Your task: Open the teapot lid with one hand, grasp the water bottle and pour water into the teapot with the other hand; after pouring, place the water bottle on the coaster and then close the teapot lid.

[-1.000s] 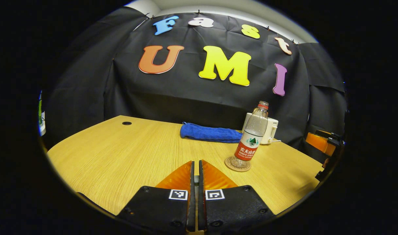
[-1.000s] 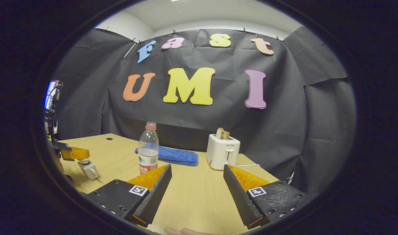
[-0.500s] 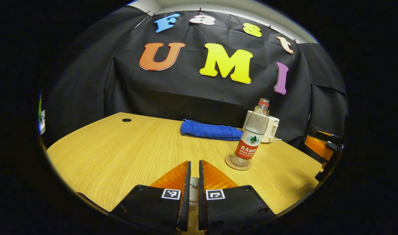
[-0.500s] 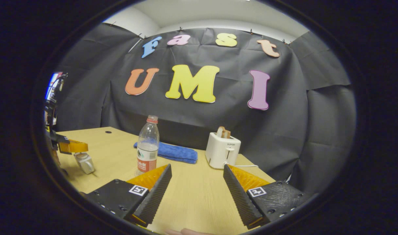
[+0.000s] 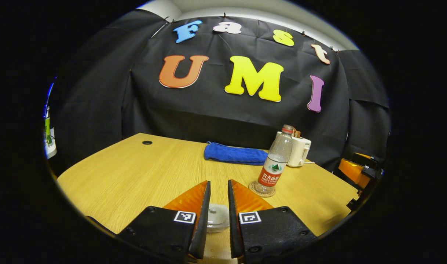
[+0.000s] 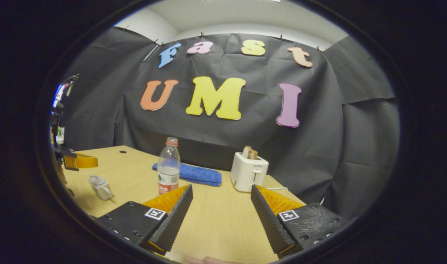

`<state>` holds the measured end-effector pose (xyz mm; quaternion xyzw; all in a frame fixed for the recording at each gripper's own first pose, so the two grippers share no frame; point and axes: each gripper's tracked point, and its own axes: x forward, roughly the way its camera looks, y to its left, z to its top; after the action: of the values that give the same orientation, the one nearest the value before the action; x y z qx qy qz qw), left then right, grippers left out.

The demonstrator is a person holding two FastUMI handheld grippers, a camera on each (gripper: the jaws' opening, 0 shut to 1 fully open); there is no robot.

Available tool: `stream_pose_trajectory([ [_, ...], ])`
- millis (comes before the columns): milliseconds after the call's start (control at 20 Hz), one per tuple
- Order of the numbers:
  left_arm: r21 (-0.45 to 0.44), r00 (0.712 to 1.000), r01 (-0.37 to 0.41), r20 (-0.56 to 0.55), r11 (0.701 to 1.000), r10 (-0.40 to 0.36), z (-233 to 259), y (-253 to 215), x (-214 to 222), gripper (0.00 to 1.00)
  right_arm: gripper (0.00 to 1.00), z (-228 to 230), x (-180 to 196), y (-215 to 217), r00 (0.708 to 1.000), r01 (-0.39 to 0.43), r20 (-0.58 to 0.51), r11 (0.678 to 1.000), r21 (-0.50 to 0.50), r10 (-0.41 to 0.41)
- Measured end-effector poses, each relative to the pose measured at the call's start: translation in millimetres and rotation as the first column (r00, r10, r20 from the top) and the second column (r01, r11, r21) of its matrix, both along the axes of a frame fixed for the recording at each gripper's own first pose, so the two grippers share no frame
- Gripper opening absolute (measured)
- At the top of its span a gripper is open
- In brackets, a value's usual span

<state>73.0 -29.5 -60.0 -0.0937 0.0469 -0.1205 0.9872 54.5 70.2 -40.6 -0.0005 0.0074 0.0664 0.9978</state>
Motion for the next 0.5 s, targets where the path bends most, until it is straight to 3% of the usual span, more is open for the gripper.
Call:
stream_pose_trajectory([
  [50, 0.011, 1.0, -0.007, 0.017, 1.0, 0.007, 11.2, -0.2, -8.4, 0.29, 0.99, 6.0, -6.5, 0.4, 1.0, 0.001, 0.004, 1.0, 0.009, -0.001],
  [150, 0.056, 0.997, 0.001, 0.081, 0.998, -0.006, 37.8, -4.0, -27.6, 0.35, 0.95, 19.5, -20.2, -0.9, 1.0, 0.018, 0.021, 1.0, 0.019, -0.018],
  [200, 0.079, 0.994, 0.002, 0.11, 0.997, -0.011, 49.5, -5.1, -37.0, 0.51, 0.95, 26.5, -27.7, -0.7, 0.999, 0.022, 0.028, 0.999, 0.025, -0.023],
  [250, 0.101, 0.992, 0.006, 0.122, 0.995, -0.019, 55.6, -6.2, -45.0, 0.37, 0.98, 32.1, -35.2, -0.6, 0.999, 0.028, 0.034, 0.999, 0.033, -0.029],
  [350, 0.141, 0.992, -0.003, 0.121, 0.99, -0.014, 62.3, -6.2, -63.5, 0.57, 0.95, 43.7, -50.2, 1.1, 0.998, 0.03, 0.048, 0.999, 0.044, -0.032],
  [500, 0.153, 0.994, 0.006, 0.103, 0.988, -0.022, 67.4, -12.7, -82.5, 0.72, 0.95, 56.4, -70.0, -1.4, 0.997, 0.047, 0.067, 0.999, 0.028, -0.049],
])
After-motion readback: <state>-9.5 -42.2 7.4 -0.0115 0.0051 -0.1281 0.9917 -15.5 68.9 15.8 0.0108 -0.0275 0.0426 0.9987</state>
